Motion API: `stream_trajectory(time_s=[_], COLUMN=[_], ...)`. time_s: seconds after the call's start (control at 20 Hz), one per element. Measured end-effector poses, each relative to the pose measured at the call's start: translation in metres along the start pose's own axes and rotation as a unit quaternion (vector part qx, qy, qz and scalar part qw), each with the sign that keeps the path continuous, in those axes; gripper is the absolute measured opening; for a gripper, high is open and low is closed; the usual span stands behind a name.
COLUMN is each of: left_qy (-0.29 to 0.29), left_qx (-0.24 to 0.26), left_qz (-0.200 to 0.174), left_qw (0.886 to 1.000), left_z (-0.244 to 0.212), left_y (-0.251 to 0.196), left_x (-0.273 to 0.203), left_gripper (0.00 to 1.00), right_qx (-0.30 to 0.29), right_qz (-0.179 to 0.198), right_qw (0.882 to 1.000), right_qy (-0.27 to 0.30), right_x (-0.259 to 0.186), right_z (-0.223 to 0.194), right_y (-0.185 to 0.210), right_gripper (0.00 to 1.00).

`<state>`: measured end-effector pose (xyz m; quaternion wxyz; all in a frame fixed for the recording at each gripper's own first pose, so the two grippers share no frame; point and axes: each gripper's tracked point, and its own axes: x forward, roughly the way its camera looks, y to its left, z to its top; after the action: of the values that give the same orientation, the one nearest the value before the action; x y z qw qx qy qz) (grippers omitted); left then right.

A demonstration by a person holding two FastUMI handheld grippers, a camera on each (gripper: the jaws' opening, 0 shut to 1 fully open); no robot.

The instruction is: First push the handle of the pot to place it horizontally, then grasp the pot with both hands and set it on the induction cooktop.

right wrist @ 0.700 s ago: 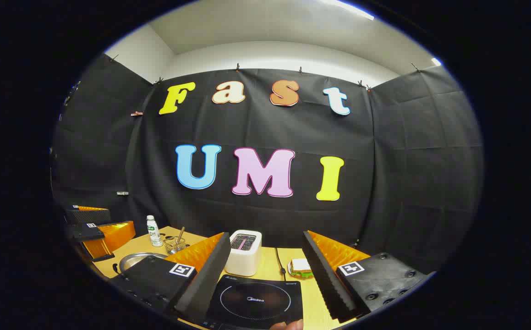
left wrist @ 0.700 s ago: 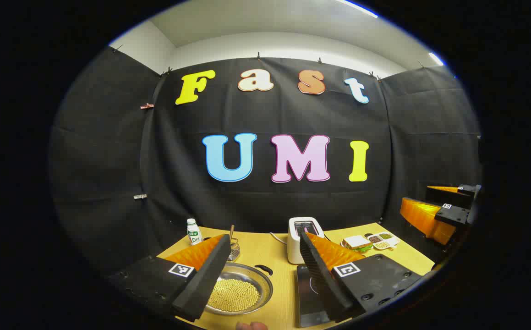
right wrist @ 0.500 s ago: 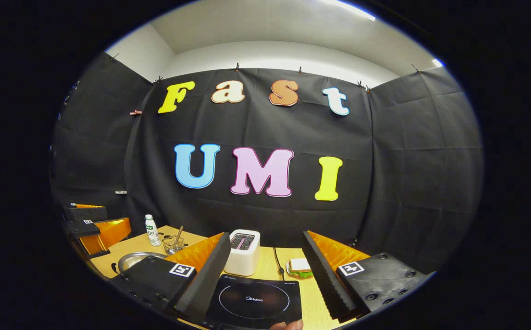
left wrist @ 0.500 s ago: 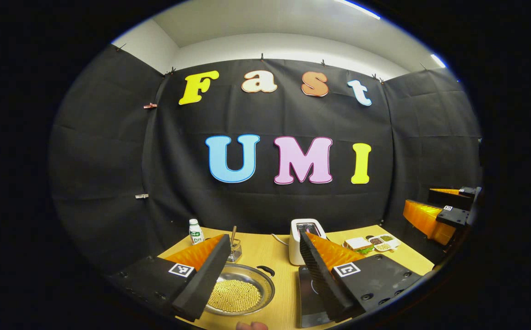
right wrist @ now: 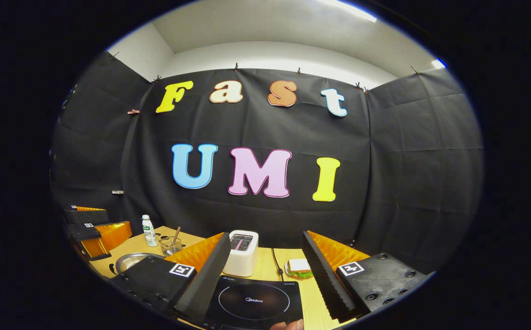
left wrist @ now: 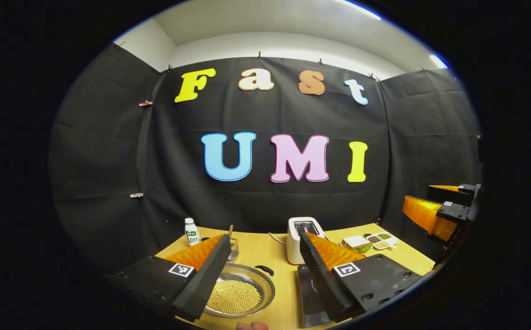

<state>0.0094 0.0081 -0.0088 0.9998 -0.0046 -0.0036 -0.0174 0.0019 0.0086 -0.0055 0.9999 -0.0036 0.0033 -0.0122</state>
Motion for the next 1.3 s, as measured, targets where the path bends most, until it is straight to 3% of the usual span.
stream_trajectory(time_s=[0.45, 0.55, 0.65, 0.95, 1.3], left_qy=[-0.017, -0.017, 0.006, 0.149, 0.328], left_qx=[0.004, 0.005, 0.011, 0.036, 0.051], left_qz=[-0.003, -0.016, -0.065, -0.133, -0.17], left_qw=[1.0, 1.0, 0.998, 0.979, 0.928], left_z=[-0.001, -0.001, -0.013, -0.107, -0.219], left_y=[0.01, 0.013, 0.0, 0.025, 0.08], left_x=[-0.005, -0.008, -0.015, -0.05, -0.084], left_gripper=[0.92, 0.49, 0.06, 0.05, 0.05], right_qx=[-0.009, -0.011, -0.015, -0.021, -0.025], right_qz=[0.001, 0.003, 0.006, 0.016, 0.015], right_qw=[1.0, 1.0, 1.0, 1.0, 0.999], right_qy=[-0.007, -0.005, -0.005, 0.007, 0.03], right_x=[-0.003, -0.005, -0.005, -0.006, -0.008], right_z=[0.001, 0.001, 0.0, -0.009, -0.025], right_y=[0.01, 0.012, 0.016, 0.026, 0.023], right_gripper=[0.97, 0.97, 0.97, 0.97, 0.96])
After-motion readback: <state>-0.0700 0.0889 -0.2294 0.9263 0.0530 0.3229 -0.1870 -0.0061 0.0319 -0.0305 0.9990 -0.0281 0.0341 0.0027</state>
